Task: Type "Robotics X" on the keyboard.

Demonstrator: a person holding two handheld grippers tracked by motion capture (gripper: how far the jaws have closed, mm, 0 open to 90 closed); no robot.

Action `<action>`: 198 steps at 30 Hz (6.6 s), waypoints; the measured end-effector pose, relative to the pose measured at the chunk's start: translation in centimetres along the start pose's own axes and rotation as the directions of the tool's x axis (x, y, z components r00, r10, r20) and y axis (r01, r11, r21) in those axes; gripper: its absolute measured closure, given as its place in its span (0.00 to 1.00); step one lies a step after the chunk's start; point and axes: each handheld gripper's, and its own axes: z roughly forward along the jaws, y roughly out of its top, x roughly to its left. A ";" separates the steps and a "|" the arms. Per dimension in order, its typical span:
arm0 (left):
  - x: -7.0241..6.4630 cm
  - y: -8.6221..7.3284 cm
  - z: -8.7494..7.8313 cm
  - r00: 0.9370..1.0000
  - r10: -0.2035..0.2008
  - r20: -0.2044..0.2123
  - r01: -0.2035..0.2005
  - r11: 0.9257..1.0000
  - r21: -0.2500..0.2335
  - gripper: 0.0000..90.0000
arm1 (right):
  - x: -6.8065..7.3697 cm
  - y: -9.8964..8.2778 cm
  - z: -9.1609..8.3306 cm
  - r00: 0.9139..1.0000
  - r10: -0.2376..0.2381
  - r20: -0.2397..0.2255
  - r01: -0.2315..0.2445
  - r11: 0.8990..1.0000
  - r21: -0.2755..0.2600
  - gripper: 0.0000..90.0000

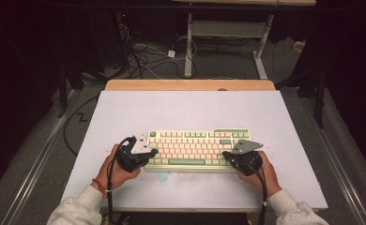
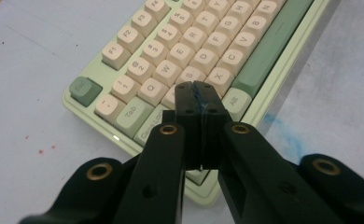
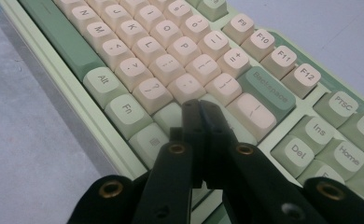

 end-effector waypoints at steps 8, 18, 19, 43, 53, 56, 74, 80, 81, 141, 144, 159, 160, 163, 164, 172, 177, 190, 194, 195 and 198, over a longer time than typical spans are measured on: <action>-0.1 1.3 1.1 1.000 0.024 0.014 -0.024 1.000 0.017 0.97 | 0.1 0.0 0.0 1.000 0.002 0.003 -0.002 1.000 0.003 1.00; -0.1 2.1 2.2 0.999 0.035 0.033 -0.036 0.999 0.033 0.97 | 0.1 0.1 0.1 1.000 -0.008 0.014 0.008 1.000 0.006 1.00; -0.1 2.2 2.4 0.999 0.037 0.033 -0.038 0.999 0.035 0.97 | 0.1 0.1 0.1 1.000 -0.003 0.012 0.003 1.000 0.005 1.00; -0.8 3.0 4.2 0.996 0.062 0.065 -0.067 0.995 0.074 0.96 | 0.1 0.1 0.1 1.000 -0.001 0.010 0.001 1.000 0.004 1.00; -0.9 3.0 4.2 0.995 0.065 0.071 -0.069 0.996 0.063 0.96 | 0.0 0.1 0.1 1.000 -0.002 0.010 0.002 1.000 0.005 1.00; -0.8 3.1 4.0 0.996 0.062 0.069 -0.066 0.996 0.056 0.96 | 0.1 0.1 0.1 1.000 -0.006 0.016 0.006 1.000 0.007 1.00; -0.7 2.9 4.0 0.996 0.080 0.044 -0.083 0.994 0.066 0.95 | 0.1 0.2 0.0 1.000 -0.007 0.015 0.007 1.000 0.013 1.00; -0.6 3.0 3.6 0.996 0.077 0.035 -0.079 0.996 0.049 0.94 | 0.1 0.2 0.0 1.000 -0.010 0.015 0.010 1.000 0.014 1.00; -0.6 3.0 3.5 0.996 0.078 0.031 -0.080 0.996 0.046 0.94 | 0.2 0.2 0.0 1.000 -0.011 0.017 0.011 1.000 0.015 1.00; -1.3 2.3 2.1 0.986 0.039 -0.163 -0.063 0.988 -0.144 0.22 | 0.5 1.0 -1.9 0.991 0.063 0.118 -0.041 0.983 -0.179 0.26; -1.4 2.2 2.0 0.985 0.051 -0.163 -0.074 0.987 -0.140 0.22 | 0.5 1.0 -2.1 0.990 0.061 0.125 -0.037 0.982 -0.184 0.26; -2.0 1.7 0.8 0.981 0.077 -0.177 -0.102 0.985 -0.140 0.24 | 0.5 0.8 -3.3 0.985 0.049 0.165 -0.016 0.981 -0.192 0.26; -2.0 1.6 0.7 0.981 0.075 -0.177 -0.100 0.985 -0.140 0.24 | 0.5 0.8 -3.4 0.985 0.048 0.165 -0.015 0.981 -0.196 0.26; -2.1 1.4 0.3 0.982 0.069 -0.174 -0.095 0.984 -0.150 0.24 | 0.6 0.6 -3.8 0.985 0.052 0.165 -0.019 0.979 -0.201 0.26; -2.2 1.4 0.2 0.982 0.070 -0.175 -0.097 0.984 -0.151 0.24 | 0.5 0.6 -3.9 0.985 0.047 0.167 -0.012 0.979 -0.202 0.26; -2.4 0.8 -0.9 0.982 0.065 -0.176 -0.095 0.981 -0.167 0.23 | 0.3 0.4 -4.8 0.983 0.053 0.175 -0.016 0.978 -0.207 0.26; -2.4 0.4 -1.4 0.980 0.061 -0.189 -0.094 0.980 -0.174 0.22 | 0.2 0.3 -5.1 0.982 0.055 0.183 -0.016 0.978 -0.207 0.26; -2.7 -1.1 -2.3 0.977 0.060 -0.203 -0.096 0.980 -0.173 0.20 | 0.1 -0.2 -5.9 0.979 0.046 0.199 -0.005 0.980 -0.197 0.26; -2.7 -1.6 -2.5 0.976 0.059 -0.211 -0.097 0.980 -0.175 0.20 | 0.3 -0.3 -6.2 0.978 0.037 0.207 0.005 0.981 -0.196 0.26; -2.7 -1.7 -2.6 0.975 0.061 -0.214 -0.099 0.980 -0.175 0.20 | 0.3 -0.3 -6.2 0.977 0.037 0.208 0.004 0.981 -0.195 0.26; -2.8 -2.0 -2.6 0.974 0.057 -0.221 -0.096 0.980 -0.172 0.19 | 0.3 -0.4 -6.3 0.977 0.032 0.211 0.009 0.982 -0.191 0.25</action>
